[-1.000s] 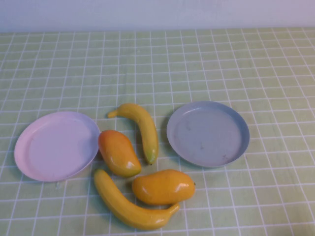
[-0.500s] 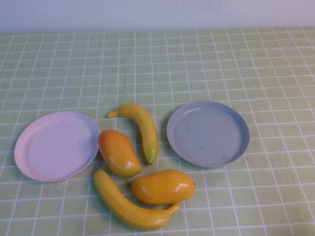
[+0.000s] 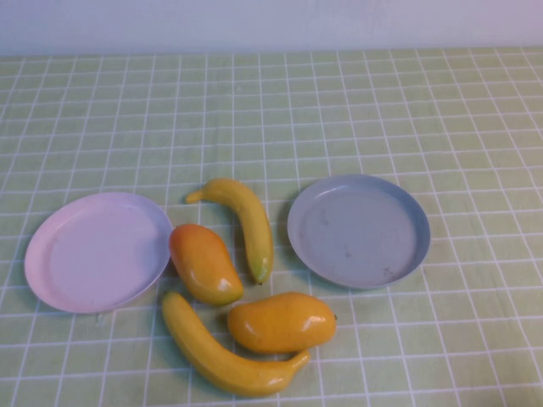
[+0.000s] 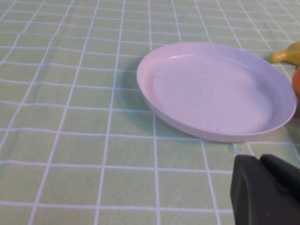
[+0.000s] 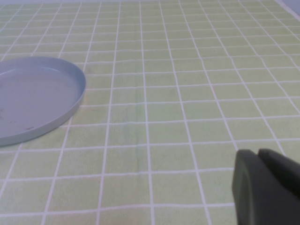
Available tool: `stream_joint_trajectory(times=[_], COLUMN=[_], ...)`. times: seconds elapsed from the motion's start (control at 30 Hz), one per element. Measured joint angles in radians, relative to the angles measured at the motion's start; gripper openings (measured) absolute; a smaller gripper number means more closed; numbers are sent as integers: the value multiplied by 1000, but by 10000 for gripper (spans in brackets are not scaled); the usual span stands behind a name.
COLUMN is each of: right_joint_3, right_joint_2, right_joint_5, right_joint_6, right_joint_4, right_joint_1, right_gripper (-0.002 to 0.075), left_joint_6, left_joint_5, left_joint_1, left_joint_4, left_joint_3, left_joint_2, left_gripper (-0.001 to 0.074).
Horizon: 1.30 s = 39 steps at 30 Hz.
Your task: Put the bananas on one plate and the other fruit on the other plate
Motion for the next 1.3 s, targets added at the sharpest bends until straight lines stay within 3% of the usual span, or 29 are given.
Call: stream_joint_trajectory(times=[0.43, 0.7, 0.93, 1.07, 1.3], right_joint_3=[0, 0, 0, 0, 0], right_joint_2=[0, 0, 0, 0, 0], right_joint_5=[0, 0, 0, 0, 0], right_joint_6=[0, 0, 0, 0, 0], right_joint_4=[0, 0, 0, 0, 0], right_joint_1=[0, 0, 0, 0, 0], right_gripper=[-15, -15, -15, -15, -15], left_joint_6=[0, -11, -61, -163, -187], left_joint_5=[-20, -252, -374, -270, 89], left_joint_1=[0, 0, 0, 0, 0], left_joint_4=[-18, -209, -240, -284, -304], left_joint_3=[0, 0, 0, -17, -255], left_joint_2=[0, 0, 0, 4, 214], left_gripper=[-4, -4, -4, -4, -4])
